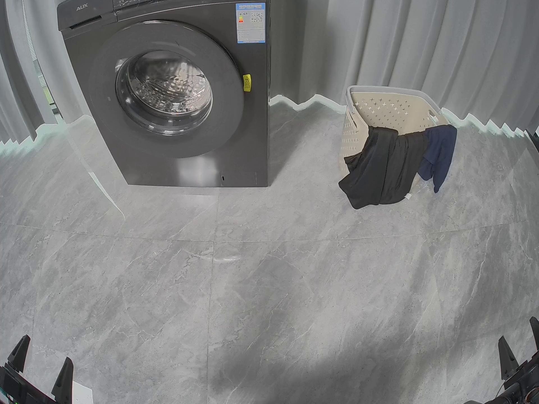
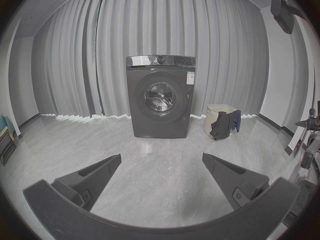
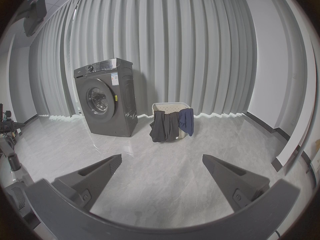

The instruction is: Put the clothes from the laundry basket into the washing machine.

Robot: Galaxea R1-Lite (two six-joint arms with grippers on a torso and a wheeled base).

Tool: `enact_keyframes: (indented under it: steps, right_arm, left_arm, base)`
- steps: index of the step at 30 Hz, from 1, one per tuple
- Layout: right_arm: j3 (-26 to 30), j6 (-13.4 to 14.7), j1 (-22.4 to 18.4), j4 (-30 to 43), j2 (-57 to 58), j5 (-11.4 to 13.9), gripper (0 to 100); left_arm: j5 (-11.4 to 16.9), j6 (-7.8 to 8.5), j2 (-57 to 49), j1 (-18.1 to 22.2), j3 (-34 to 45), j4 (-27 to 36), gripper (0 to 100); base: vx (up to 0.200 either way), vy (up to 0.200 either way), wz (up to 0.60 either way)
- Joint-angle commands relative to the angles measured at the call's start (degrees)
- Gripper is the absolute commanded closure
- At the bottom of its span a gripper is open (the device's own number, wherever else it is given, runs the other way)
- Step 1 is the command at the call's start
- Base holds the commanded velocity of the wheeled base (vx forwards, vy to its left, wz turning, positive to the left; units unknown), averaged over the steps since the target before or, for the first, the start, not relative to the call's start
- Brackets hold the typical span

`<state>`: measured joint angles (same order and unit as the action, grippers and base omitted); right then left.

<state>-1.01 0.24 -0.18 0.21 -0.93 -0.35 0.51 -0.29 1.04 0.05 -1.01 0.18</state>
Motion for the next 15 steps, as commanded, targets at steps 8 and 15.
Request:
enact_keyframes:
  steps: [8, 15]
  right_arm:
    - [0.92, 0.11, 0.09, -0.03, 0.84, 0.00, 0]
    - [0.92, 0.02, 0.09, -0.03, 0.84, 0.09, 0]
  left_arm:
    - [0.02, -0.06, -1.04, 0.04, 0.84, -0.01, 0]
    - [-0.07, -0.32, -1.04, 0.04, 0.84, -0.01, 0]
  base:
    - [0.000, 0.000, 0.00]
    - [0.000, 0.000, 0.00]
